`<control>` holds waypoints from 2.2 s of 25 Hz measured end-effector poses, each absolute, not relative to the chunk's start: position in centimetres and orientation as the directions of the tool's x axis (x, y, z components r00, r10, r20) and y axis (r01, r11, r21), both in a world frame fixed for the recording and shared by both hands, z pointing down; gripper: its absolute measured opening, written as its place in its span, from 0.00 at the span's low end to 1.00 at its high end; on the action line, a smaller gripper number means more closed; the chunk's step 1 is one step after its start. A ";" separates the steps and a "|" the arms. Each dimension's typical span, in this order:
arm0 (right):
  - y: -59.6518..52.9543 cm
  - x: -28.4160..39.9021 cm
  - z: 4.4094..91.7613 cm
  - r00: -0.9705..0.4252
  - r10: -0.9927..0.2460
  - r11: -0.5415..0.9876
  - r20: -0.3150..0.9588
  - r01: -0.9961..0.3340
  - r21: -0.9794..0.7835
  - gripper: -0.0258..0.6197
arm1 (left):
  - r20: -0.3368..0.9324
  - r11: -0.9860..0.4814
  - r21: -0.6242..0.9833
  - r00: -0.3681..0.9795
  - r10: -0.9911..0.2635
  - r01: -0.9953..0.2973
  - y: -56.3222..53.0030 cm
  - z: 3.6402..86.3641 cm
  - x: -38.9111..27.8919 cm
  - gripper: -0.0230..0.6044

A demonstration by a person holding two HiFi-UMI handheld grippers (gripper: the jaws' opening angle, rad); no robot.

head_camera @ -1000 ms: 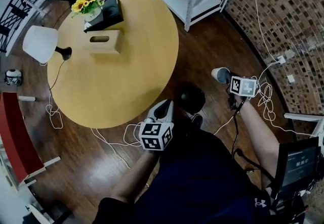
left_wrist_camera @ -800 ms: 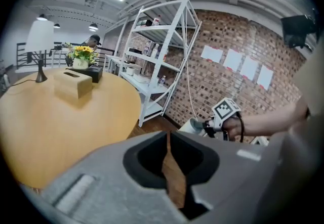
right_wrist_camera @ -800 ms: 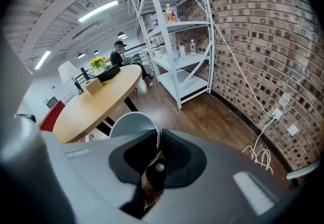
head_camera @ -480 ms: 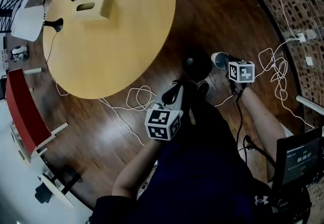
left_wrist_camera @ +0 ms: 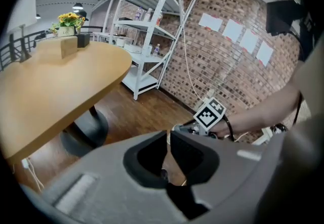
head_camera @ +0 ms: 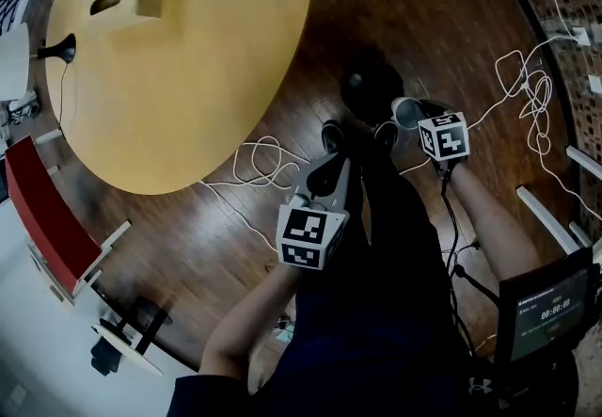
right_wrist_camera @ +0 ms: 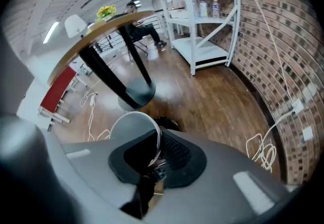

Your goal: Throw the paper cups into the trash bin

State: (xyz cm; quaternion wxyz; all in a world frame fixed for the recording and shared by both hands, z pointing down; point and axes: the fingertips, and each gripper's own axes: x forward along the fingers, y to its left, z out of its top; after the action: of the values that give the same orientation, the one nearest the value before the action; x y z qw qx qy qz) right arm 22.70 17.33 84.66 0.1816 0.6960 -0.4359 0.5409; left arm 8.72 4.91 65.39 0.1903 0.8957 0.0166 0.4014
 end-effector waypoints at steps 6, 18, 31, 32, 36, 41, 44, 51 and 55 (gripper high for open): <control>14.5 22.2 91.2 -0.028 -0.374 -0.276 0.927 -0.951 -0.140 0.09 | 0.733 -0.940 0.332 0.647 0.208 -0.074 3.4 71.9 8.8 0.07; 7.9 17.1 109.0 -0.252 -0.218 0.268 0.943 -0.944 -0.190 0.09 | 0.731 -0.864 0.430 0.662 0.163 -0.262 -1.0 80.6 7.7 0.07; 8.3 15.4 122.1 -0.289 -0.019 0.550 0.957 -0.802 -0.231 0.09 | 0.723 -0.859 0.408 0.684 0.096 -0.311 -3.1 86.0 8.0 0.07; 8.4 15.2 122.6 -0.288 -0.016 0.567 0.957 -0.791 -0.229 0.09 | 0.722 -0.857 0.408 0.686 0.093 -0.314 -3.3 86.4 8.0 0.07; 8.8 14.0 123.9 -0.292 0.001 0.604 0.956 -0.762 -0.234 0.09 | 0.719 -0.852 0.418 0.688 0.099 -0.315 -3.3 87.3 8.0 0.07; 8.8 14.0 124.8 -0.257 0.019 0.601 0.966 -0.769 -0.217 0.19 | 0.715 -0.850 0.430 0.689 0.116 -0.303 -2.5 87.9 8.3 0.07; 9.5 14.7 124.8 -0.211 0.051 0.591 0.976 -0.782 -0.200 0.25 | 0.713 -0.851 0.432 0.691 0.119 -0.299 -2.1 87.3 8.4 0.07; 7.8 16.3 121.5 -0.212 0.007 0.439 0.977 -0.878 -0.194 0.25 | 0.720 -0.841 0.445 0.682 0.130 -0.309 -1.8 85.5 8.2 0.07; 7.4 16.9 117.5 -0.248 -0.056 0.310 0.967 -0.925 -0.219 0.26 | 0.713 -0.846 0.447 0.687 0.140 -0.292 -1.1 83.7 8.3 0.07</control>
State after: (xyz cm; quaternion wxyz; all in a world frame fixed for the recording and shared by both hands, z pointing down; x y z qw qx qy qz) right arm 16.95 7.38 117.52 0.4829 0.3777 -0.6496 0.4497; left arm 8.27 -1.10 83.70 0.2743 0.8764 -0.0435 0.3933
